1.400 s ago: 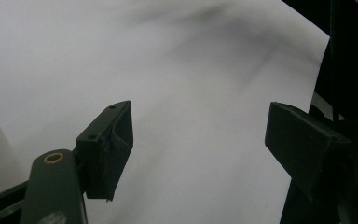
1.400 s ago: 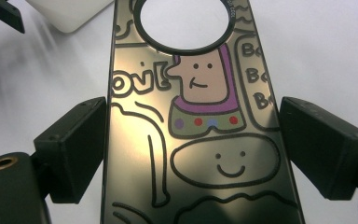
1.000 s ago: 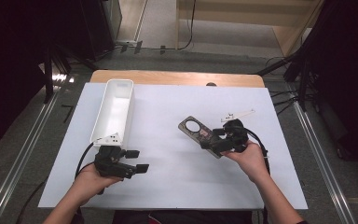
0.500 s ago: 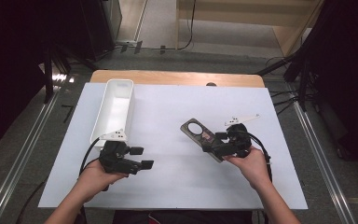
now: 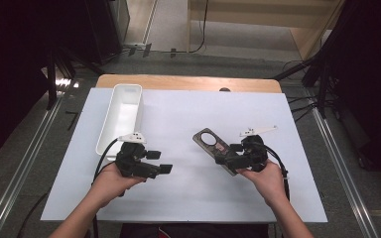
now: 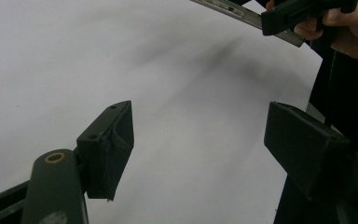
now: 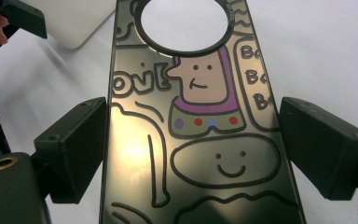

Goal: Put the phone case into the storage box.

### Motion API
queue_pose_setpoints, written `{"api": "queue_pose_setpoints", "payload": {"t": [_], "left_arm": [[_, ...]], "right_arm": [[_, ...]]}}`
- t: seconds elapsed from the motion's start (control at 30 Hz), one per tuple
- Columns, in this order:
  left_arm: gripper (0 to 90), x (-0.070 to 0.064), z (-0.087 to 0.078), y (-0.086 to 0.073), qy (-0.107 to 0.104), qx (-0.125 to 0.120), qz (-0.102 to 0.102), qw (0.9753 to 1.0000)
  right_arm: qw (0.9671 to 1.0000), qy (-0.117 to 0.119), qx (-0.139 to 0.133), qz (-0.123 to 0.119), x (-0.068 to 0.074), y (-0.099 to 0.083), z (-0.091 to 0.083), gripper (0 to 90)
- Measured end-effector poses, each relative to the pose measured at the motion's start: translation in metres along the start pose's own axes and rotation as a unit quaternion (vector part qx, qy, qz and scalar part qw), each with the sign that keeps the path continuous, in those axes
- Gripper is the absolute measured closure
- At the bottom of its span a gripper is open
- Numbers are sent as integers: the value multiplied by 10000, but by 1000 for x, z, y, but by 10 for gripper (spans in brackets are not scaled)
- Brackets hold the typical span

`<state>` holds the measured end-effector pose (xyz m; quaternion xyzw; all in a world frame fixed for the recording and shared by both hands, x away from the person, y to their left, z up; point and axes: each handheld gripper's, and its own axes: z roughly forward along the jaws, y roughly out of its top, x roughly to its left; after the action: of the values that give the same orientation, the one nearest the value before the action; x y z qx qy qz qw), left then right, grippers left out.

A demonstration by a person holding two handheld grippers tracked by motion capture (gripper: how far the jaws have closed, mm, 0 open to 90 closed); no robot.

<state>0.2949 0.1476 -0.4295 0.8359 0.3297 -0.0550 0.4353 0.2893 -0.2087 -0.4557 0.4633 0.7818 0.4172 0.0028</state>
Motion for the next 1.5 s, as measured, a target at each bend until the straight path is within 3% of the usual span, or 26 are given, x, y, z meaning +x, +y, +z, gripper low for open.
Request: {"api": "queue_pose_setpoints", "payload": {"t": [0.23,0.43,0.77,1.4,1.5], "left_arm": [[239,-1,8,10,7,-51,-3,10000],[239,1,17,21,41,-53,-126,9999],[239,5,27,35,48,-41,-256,9997],[240,15,41,55,115,-65,-536,9985],[240,16,43,58,220,-49,-537,9983]], "right_arm": [[9999,-82,-37,118,0,-2,-1,103],[9993,-241,-69,294,-4,-3,1,103],[9975,-234,-240,615,-9,0,8,104],[9955,-290,-485,766,-4,11,29,104],[9951,-288,-506,797,-2,11,34,104]]}}
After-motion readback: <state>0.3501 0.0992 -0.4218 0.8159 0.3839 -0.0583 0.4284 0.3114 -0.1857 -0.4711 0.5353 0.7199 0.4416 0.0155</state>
